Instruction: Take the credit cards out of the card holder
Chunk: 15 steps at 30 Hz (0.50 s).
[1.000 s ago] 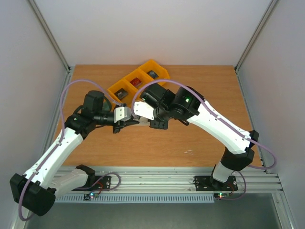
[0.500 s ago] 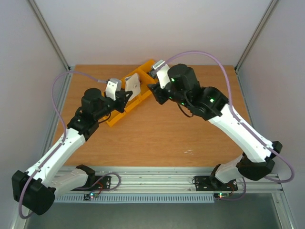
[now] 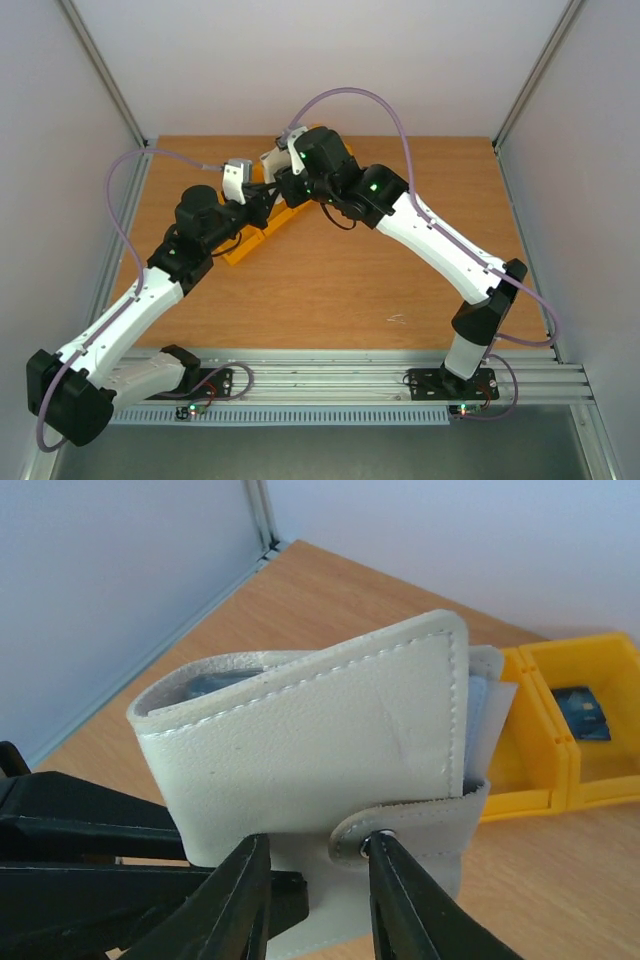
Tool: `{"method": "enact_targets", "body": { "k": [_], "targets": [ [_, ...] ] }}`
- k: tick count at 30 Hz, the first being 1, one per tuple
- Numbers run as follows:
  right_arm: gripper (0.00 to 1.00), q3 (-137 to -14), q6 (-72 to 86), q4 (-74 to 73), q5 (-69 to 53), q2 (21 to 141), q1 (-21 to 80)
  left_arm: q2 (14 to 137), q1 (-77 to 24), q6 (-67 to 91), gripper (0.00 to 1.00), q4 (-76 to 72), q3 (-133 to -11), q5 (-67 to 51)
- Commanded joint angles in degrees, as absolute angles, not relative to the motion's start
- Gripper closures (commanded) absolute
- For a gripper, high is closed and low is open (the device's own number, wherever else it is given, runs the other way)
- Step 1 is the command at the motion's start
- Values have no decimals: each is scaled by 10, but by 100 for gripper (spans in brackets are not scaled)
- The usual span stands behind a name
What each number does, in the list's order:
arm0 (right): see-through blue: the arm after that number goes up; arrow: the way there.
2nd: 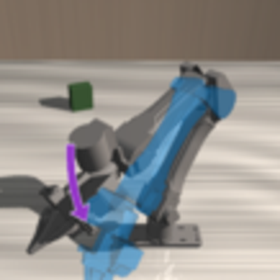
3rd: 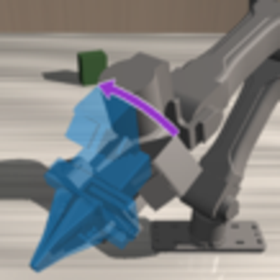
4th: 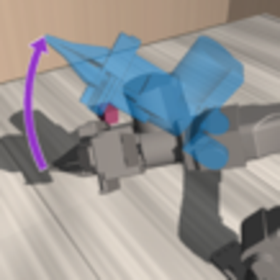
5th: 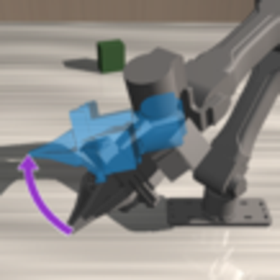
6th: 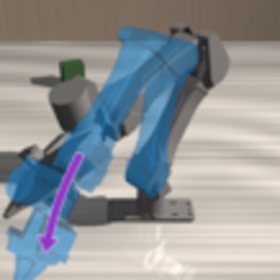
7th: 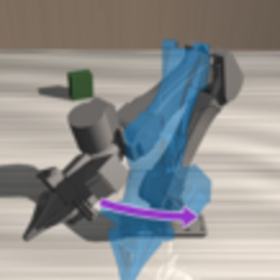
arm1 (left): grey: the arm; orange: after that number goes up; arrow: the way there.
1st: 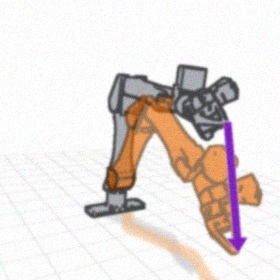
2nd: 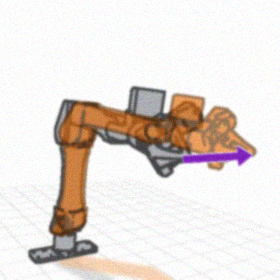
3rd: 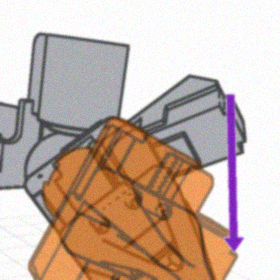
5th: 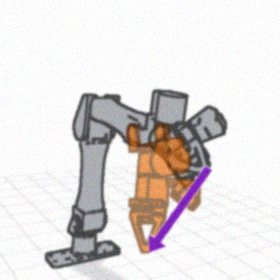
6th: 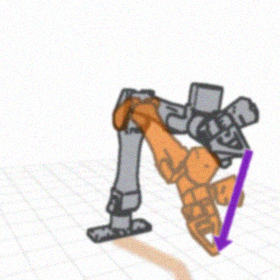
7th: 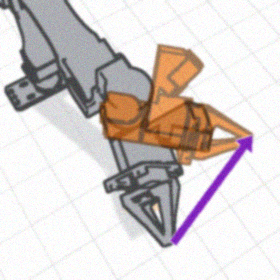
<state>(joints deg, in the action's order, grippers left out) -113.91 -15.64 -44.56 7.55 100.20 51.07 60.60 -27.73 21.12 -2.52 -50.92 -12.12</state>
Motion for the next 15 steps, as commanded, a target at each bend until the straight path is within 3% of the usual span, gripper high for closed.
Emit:
{"method": "enact_targets", "body": {
  "k": [1, 10, 12, 15],
  "targets": [
    [77, -1159, -140, -454, 120, 1014, 511, 605, -281, 216, 100, -97, -516, -144],
    [84, -1176, -143, -476, 174, 1042, 511, 604, -282, 211, 100, -96, -513, -164],
    [96, -1177, -148, -480, 188, 1047, 510, 604, -283, 211, 100, -98, -512, -166],
    [99, -1176, -147, -495, 204, 1051, 501, 603, -283, 209, 100, -97, -512, -164]
  ]
}}
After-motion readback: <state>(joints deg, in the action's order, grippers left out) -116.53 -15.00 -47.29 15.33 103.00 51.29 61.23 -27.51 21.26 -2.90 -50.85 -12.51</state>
